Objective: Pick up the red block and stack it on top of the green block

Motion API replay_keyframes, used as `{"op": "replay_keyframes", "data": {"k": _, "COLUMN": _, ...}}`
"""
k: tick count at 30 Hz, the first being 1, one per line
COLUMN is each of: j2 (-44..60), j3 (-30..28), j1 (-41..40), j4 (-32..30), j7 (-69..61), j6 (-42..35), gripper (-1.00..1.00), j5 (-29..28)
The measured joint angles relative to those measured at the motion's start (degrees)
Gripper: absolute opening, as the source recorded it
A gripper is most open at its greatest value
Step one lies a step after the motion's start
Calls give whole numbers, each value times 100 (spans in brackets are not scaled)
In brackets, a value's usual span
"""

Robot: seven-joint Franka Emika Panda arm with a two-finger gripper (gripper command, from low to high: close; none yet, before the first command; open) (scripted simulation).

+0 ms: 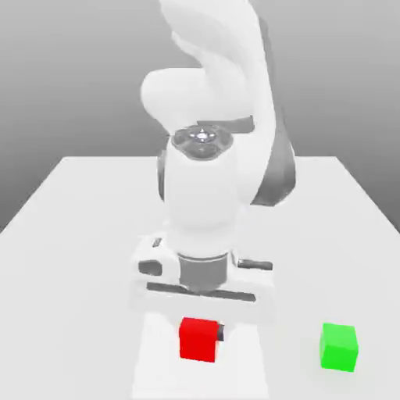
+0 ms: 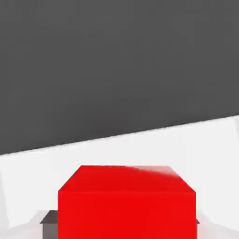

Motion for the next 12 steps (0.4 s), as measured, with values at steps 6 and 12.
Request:
{"op": "replay_keyframes", "data": {"k": 6, "j2": 53, "j3": 799, "j1": 900, "j4": 105, "j7": 104, "j6": -82, "gripper": -100, "j5": -337}}
{"op": "replay_keyframes", "data": {"k": 12, "j2": 728, "j3": 601, "j1": 1162, "j4": 160, "j7": 422, "j6": 509, "gripper": 100, "j5": -792}}
